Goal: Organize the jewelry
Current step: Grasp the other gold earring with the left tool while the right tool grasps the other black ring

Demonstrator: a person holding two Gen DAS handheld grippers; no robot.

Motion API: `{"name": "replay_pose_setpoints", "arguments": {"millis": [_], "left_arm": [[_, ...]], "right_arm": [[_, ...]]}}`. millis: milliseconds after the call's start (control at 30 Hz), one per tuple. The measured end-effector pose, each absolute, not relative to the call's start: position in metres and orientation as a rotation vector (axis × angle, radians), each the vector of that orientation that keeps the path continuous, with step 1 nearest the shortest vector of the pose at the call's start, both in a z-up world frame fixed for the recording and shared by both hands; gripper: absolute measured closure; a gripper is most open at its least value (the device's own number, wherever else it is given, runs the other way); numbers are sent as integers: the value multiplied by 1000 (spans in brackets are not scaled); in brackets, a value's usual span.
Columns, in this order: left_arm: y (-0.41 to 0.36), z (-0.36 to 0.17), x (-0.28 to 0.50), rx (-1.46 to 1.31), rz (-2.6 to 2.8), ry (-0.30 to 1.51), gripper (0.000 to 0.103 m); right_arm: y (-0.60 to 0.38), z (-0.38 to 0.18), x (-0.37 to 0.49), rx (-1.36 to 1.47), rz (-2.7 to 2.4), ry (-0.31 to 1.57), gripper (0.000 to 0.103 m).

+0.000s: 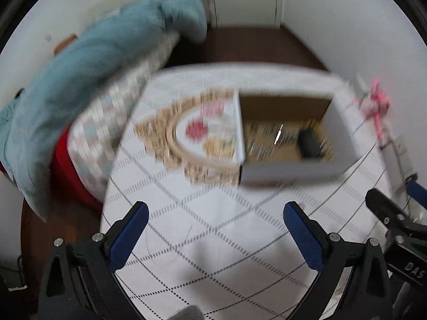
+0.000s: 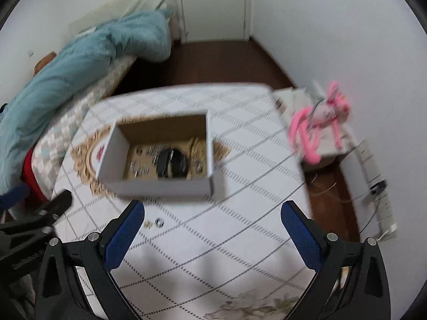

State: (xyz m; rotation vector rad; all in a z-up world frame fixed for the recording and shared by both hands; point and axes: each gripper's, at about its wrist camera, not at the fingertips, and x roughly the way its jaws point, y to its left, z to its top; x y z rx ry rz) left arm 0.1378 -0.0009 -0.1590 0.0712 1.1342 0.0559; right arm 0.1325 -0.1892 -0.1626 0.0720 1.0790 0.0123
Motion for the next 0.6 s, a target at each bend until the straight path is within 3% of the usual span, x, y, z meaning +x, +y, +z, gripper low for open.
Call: {"name": "replay_pose_setpoints", "arguments": {"millis": [100, 167, 267, 433, 600], "left_arm": [[7, -194, 138, 93, 89, 1207, 0], [14, -212, 137, 86, 109, 1244, 0], [21, -224, 136, 64, 123, 1270, 0], [27, -232, 135, 68, 139, 1286, 0], [33, -240, 135, 72, 143, 1300, 0]], "right_arm": [[-178, -197, 136, 80, 58, 1138, 13], [-169, -220, 140, 95, 97, 1182, 34], [-155, -245, 143, 97, 135, 1209, 44], [-133, -265, 146, 54, 180, 1216, 54], [-115, -268, 142, -46, 185, 1166, 57]]}}
